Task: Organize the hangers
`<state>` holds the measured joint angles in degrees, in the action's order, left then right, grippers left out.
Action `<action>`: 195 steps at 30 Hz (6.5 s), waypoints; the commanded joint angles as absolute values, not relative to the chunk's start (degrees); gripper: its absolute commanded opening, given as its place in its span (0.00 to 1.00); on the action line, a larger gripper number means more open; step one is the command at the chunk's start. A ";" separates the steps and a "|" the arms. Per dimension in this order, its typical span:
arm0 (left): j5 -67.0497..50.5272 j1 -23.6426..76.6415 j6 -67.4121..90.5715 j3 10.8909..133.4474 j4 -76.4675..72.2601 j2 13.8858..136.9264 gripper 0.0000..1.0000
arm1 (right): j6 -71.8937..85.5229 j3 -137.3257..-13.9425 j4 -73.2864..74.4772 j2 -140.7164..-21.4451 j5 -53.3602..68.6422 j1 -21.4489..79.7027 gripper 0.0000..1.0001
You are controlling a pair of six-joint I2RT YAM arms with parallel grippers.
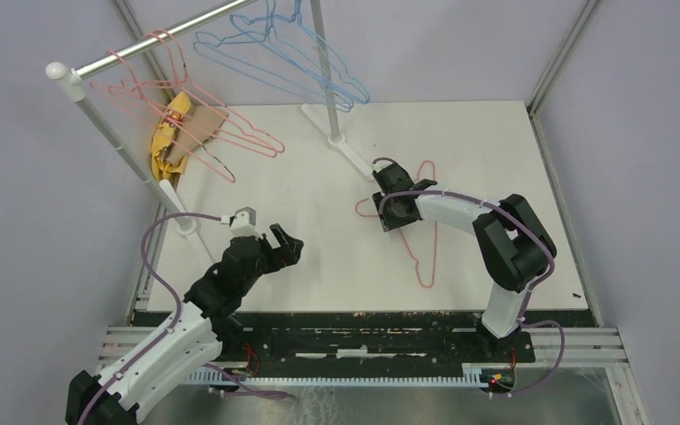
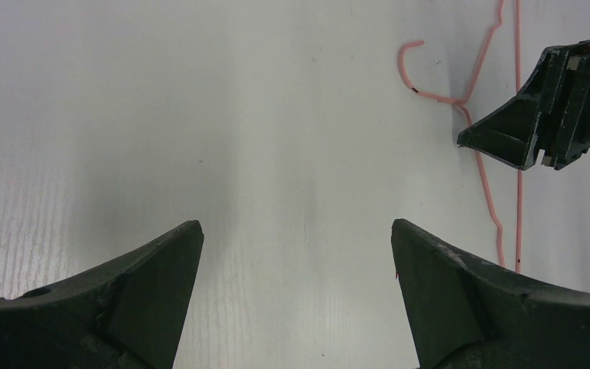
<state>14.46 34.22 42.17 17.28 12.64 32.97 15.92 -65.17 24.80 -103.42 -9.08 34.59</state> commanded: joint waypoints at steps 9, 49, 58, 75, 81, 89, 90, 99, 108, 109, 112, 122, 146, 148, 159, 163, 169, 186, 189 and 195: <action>14.28 34.18 40.83 19.59 10.80 32.28 0.99 | 18.30 -63.25 19.44 -106.72 -9.14 32.67 0.45; -2.08 34.58 53.53 20.67 -51.34 73.40 0.97 | 23.11 -56.29 9.71 -91.69 10.38 39.11 0.01; -3.85 34.63 54.84 18.79 -54.12 77.06 0.94 | 23.21 -57.82 10.42 -91.46 9.73 41.47 0.01; 0.42 34.55 48.78 21.01 -34.90 59.77 0.96 | 21.87 -58.13 11.49 -92.59 7.03 41.54 0.01; 3.52 34.54 47.31 19.09 -30.25 56.53 0.97 | 19.82 -61.54 15.25 -95.88 6.01 41.77 0.15; 3.74 34.54 49.03 17.34 -29.97 56.35 0.97 | 17.89 -65.72 20.19 -102.35 -0.75 47.83 0.30; 3.71 34.52 49.00 17.20 -29.90 56.17 0.97 | 18.03 -65.60 20.21 -102.79 -1.19 48.30 0.30; 4.44 34.54 49.28 15.80 -28.21 53.49 0.97 | 19.36 -63.61 19.95 -104.87 -5.01 48.96 0.26; 6.02 34.55 49.39 13.07 -25.28 48.91 0.97 | 19.42 -63.29 20.07 -104.39 -5.33 49.62 0.32; 6.08 34.54 49.32 13.02 -25.02 48.62 0.97 | 19.41 -63.19 20.42 -103.61 -5.27 49.84 0.36; 5.99 34.54 49.04 13.33 -24.21 48.35 0.97 | 19.70 -62.60 21.41 -100.53 -6.40 50.27 0.47; 5.79 34.50 49.38 13.02 -23.74 47.96 0.97 | 19.81 -63.17 23.48 -98.52 -8.67 50.30 0.45; 7.72 34.54 48.65 12.42 -16.11 39.68 0.97 | 19.55 -64.59 24.51 -107.65 -11.10 47.94 0.09; 7.67 34.54 48.69 12.24 -16.01 39.65 0.97 | 19.74 -64.60 23.88 -107.68 -10.86 47.17 0.00; 7.84 34.54 49.78 10.17 -19.00 41.51 0.97 | 20.81 -63.04 17.32 -98.08 -5.27 45.11 0.00; 7.20 34.47 50.13 10.06 -22.87 45.75 0.96 | 21.04 -62.95 17.30 -95.30 -3.14 45.11 0.00; 5.59 34.54 50.88 11.07 -30.29 53.39 0.97 | 21.43 -62.68 16.98 -94.38 -1.36 45.14 0.00; 3.70 34.54 50.99 17.91 -39.68 67.75 0.96 | 22.04 -61.68 16.89 -93.41 2.13 45.31 0.00; 3.61 34.55 51.17 18.50 -41.62 70.45 0.95 | 21.95 -61.18 17.01 -92.65 2.56 45.76 0.01; 1.47 34.55 51.86 21.90 -44.45 76.31 0.93 | 21.76 -59.65 17.75 -91.35 3.25 47.34 0.01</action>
